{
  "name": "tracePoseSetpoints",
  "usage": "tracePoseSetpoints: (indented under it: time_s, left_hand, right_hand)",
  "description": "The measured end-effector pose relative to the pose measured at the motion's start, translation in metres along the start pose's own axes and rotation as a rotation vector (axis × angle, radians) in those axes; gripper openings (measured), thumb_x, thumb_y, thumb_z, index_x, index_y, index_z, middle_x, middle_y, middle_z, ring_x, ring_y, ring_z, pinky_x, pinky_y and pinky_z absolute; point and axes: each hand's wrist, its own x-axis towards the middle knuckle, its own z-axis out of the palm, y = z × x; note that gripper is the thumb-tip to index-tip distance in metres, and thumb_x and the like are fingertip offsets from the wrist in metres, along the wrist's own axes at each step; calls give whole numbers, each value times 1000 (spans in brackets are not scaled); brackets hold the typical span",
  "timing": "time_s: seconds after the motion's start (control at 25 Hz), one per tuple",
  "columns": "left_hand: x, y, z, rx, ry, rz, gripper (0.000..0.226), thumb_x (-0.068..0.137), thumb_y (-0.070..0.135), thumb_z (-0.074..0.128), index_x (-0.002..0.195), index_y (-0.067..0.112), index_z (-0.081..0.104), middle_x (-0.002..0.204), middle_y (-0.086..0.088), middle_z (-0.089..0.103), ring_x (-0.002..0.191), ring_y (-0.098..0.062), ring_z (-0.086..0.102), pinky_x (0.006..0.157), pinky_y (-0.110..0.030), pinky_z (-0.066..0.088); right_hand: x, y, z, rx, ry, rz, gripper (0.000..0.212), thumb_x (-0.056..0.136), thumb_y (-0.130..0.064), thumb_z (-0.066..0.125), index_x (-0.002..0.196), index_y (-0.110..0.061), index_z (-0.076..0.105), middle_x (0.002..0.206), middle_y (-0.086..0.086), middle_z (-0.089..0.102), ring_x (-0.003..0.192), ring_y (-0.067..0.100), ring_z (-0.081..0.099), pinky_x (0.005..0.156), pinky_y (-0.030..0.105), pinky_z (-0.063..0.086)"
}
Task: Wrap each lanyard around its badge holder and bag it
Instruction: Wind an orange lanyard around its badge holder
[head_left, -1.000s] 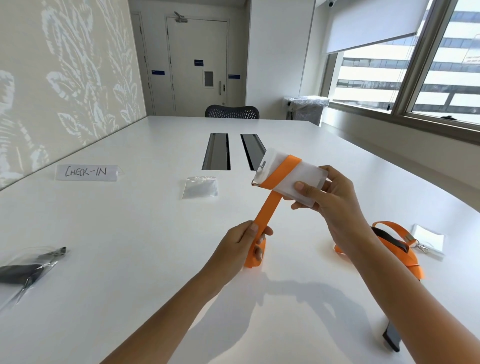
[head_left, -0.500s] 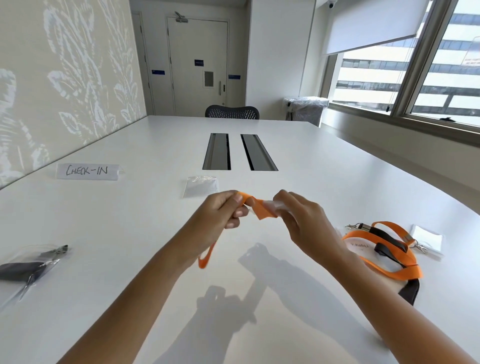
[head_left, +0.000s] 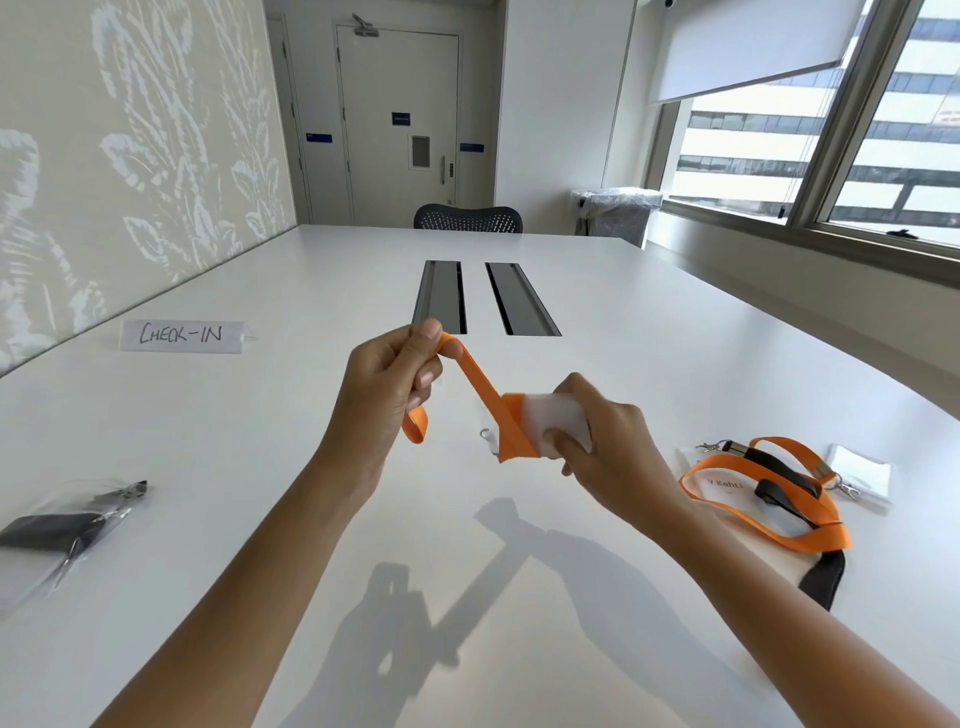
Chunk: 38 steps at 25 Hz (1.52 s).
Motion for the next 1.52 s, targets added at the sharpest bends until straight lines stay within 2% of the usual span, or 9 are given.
tracePoseSetpoints:
  time_s: [0.28, 0.48, 0.72, 0.84, 1.0, 1.12, 1.28, 1.36, 1.52]
  left_hand:
    - [1, 8, -4, -3, -18, 12, 42, 99, 29, 48, 63, 23, 70, 52, 8, 40, 47, -6, 28, 47, -13, 27]
    - [0, 1, 1, 26, -52, -13, 37, 98, 30, 48, 72, 15, 71, 55, 8, 47, 49, -7, 35, 51, -12, 32]
    - [3, 0, -8, 84, -106, -25, 26, 94, 32, 52, 93, 19, 74, 88, 3, 76, 59, -9, 57, 62, -19, 47]
    - [6, -5, -12, 91, -97, 47, 23, 96, 26, 52, 104, 15, 70, 99, 2, 76, 63, -11, 55, 67, -17, 49]
    - [11, -15, -16, 166, -88, 150, 23, 98, 21, 50, 110, 14, 67, 100, 6, 75, 68, -6, 55, 67, -12, 46]
    - [11, -28, -21, 314, -32, 173, 21, 99, 24, 49, 110, 19, 66, 100, 14, 74, 75, -1, 59, 70, -8, 43]
    - [5, -51, -17, 543, -1, 160, 17, 96, 12, 54, 106, 14, 67, 95, 11, 73, 83, 4, 63, 74, -3, 40]
    - [1, -62, -8, 672, -35, 143, 20, 90, 0, 56, 104, 10, 66, 89, 3, 69, 79, -12, 62, 66, -5, 39]
    - [-7, -75, 8, 705, -38, 113, 15, 87, 16, 69, 98, 7, 66, 89, -8, 71, 84, -25, 63, 70, -22, 47]
  right_hand:
    - [5, 21, -15, 842, 56, 492, 20, 84, 7, 67, 97, 1, 53, 87, 26, 65, 68, 36, 72, 57, 34, 58]
    - [4, 22, -8, 498, 2, 309, 20, 85, 3, 67, 93, -5, 52, 82, 17, 66, 62, 32, 71, 59, 40, 59]
    - [-3, 10, -1, 153, -273, -96, 23, 89, -2, 59, 92, -22, 50, 72, -14, 64, 59, 11, 65, 55, 13, 45]
    - [-3, 7, -3, 209, -367, -135, 20, 90, -7, 61, 93, -25, 52, 79, -12, 65, 62, 13, 66, 59, 17, 49]
    - [-4, 1, -1, 546, -483, -60, 16, 87, 1, 65, 96, -9, 55, 85, 9, 64, 71, 36, 63, 62, 44, 56]
    - [-2, -7, -4, 748, -510, -37, 17, 85, 5, 65, 92, -6, 54, 83, 13, 62, 72, 31, 64, 59, 41, 56]
    - [0, -14, -14, 833, -360, -10, 18, 85, 2, 68, 92, -4, 53, 82, 20, 63, 69, 32, 67, 59, 36, 55]
    - [1, -14, -17, 863, -279, 36, 22, 83, -1, 70, 94, -2, 51, 83, 22, 64, 72, 40, 67, 61, 38, 54]
    - [4, -13, -24, 895, -166, 104, 24, 80, -7, 75, 93, -6, 54, 82, 21, 67, 75, 47, 67, 62, 37, 54]
